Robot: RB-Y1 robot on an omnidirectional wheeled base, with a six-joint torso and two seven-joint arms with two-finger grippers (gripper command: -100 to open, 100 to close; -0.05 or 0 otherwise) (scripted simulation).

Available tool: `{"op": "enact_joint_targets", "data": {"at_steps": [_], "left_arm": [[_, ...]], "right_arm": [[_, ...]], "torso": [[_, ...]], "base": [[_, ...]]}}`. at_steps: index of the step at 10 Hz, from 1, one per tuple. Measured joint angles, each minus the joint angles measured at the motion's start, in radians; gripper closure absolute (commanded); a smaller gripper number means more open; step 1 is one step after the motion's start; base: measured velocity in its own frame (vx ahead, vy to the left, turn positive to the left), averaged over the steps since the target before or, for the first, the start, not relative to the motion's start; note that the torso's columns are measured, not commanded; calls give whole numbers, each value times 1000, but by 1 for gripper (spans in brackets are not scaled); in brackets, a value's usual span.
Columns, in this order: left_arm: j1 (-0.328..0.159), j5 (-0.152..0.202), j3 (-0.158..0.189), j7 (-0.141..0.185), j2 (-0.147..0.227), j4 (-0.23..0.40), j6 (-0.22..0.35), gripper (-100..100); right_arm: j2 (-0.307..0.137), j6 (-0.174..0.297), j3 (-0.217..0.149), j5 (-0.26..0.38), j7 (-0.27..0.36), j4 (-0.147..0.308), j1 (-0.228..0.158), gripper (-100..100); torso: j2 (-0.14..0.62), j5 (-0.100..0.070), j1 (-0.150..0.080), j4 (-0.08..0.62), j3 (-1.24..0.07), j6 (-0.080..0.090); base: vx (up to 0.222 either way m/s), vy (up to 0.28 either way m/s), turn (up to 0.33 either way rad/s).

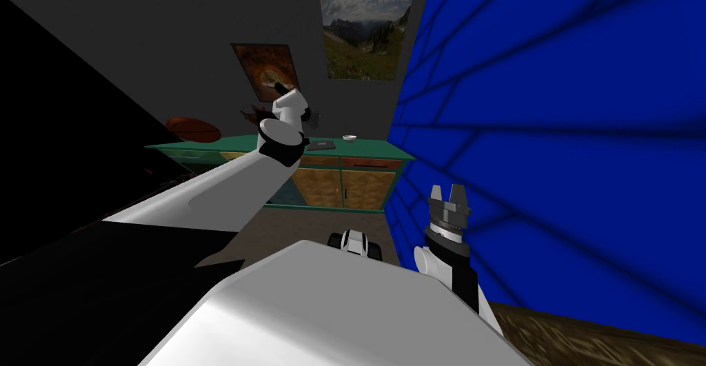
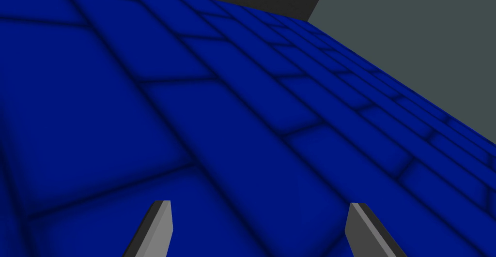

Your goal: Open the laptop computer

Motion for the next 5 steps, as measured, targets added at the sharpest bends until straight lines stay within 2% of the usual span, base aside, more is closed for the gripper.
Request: {"op": "enact_joint_targets", "data": {"at_steps": [1, 2, 3, 4, 5], "left_arm": [[0, 0, 0, 0, 0, 0, 0, -100], [-23, 22, -29, -6, 38, 50, -5, -100], [-55, 30, -63, 1, 115, 156, -38, -100], [-39, 46, -69, -17, 119, 123, -19, -100], [-40, 47, -73, -25, 127, 112, -2, -100]], "right_arm": [[0, 0, 0, 0, 0, 0, 0, 0], [0, 0, 0, 0, 0, 0, 0, 0], [0, 0, 0, 0, 0, 0, 0, 0], [0, 0, 0, 0, 0, 0, 0, 0], [0, 0, 0, 0, 0, 0, 0, 0]], "torso": [[0, 0, 0, 0, 0, 0], [-3, 0, 0, -1, -2, 1], [-3, 1, 1, -1, -2, -1], [1, 0, 0, 0, 0, -1], [3, 0, -1, 1, 2, 0]], "base": [[69, 22, -226], [66, 29, -217], [4, 2, -12], [-11, -5, 37], [-6, -3, 20]]}}
